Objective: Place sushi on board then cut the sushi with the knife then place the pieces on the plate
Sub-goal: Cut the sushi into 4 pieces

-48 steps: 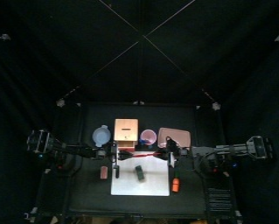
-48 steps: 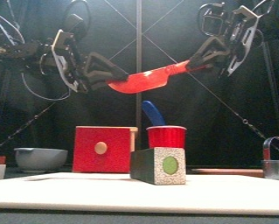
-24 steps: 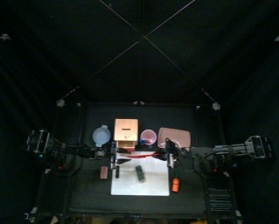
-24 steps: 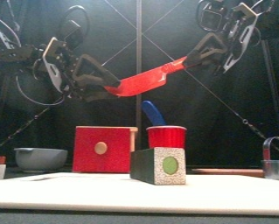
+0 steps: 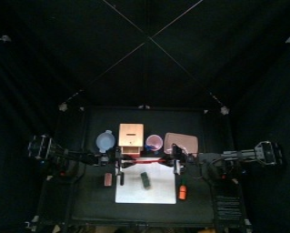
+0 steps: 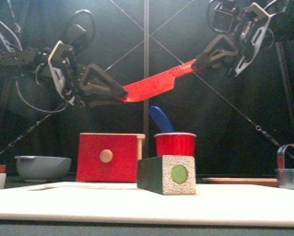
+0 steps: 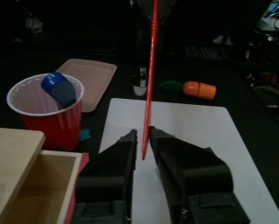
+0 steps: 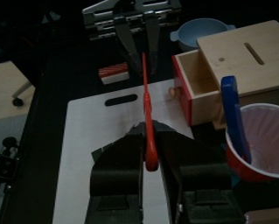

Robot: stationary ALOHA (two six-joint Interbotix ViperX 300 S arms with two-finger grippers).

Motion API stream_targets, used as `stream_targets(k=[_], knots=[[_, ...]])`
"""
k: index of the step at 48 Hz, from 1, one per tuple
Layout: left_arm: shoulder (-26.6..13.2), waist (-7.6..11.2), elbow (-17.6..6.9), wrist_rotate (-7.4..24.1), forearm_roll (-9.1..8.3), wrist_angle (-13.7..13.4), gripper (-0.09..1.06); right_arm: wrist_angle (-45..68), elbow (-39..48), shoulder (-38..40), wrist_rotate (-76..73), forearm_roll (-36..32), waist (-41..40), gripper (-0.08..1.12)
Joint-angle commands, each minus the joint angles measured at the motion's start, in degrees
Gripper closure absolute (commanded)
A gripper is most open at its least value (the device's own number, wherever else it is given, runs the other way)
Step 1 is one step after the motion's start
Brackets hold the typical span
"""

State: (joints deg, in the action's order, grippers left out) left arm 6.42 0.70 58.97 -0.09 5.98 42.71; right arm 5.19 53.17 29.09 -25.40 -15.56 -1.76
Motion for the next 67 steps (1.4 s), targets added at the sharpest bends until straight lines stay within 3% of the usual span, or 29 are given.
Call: stream_targets(k=[1,5,15,19,30,35,41,47,58,67], knots=[[0.7,0.00,-1.0,0.0,0.09,0.2,0.52,0.6,-1.0,0.7,-0.4,0.0,0.1,0.56],[1.1,0.88,-0.9,0.0,0.18,0.1,0.54,0.5,0.5,0.1,-0.4,0.0,0.1,0.56],[-1.5,7.38,-0.6,-0.2,0.26,-0.6,0.55,0.4,2.7,-3.6,-0.4,0.0,1.3,0.56],[-3.4,9.58,-1.1,-0.2,2.02,-0.6,0.55,0.4,2.8,-5.7,-0.2,-0.3,2.2,0.56],[-9.6,16.61,-4.7,2.0,12.22,-0.4,0.55,-0.5,3.3,-10.4,-0.1,-2.5,2.7,0.56],[-13.4,19.69,-7.4,5.6,18.81,-0.1,0.55,-0.9,3.0,-11.4,-0.1,-5.5,2.4,0.56],[-15.7,21.27,-9.6,11.8,26.19,0.4,0.55,-0.9,3.0,-12.2,-0.1,-8.9,1.6,0.56],[-15.8,22.06,-10.4,14.7,30.41,1.1,0.56,-0.9,3.3,-12.7,0.1,-11.3,0.8,0.56],[-16.1,22.41,-10.7,14.8,31.29,1.0,0.56,1.4,3.3,-14.2,0.1,-14.2,-0.7,0.56],[-16.3,22.50,-10.7,15.5,31.20,1.6,0.56,18.1,6.9,-16.5,0.6,-14.7,-3.3,0.58]])
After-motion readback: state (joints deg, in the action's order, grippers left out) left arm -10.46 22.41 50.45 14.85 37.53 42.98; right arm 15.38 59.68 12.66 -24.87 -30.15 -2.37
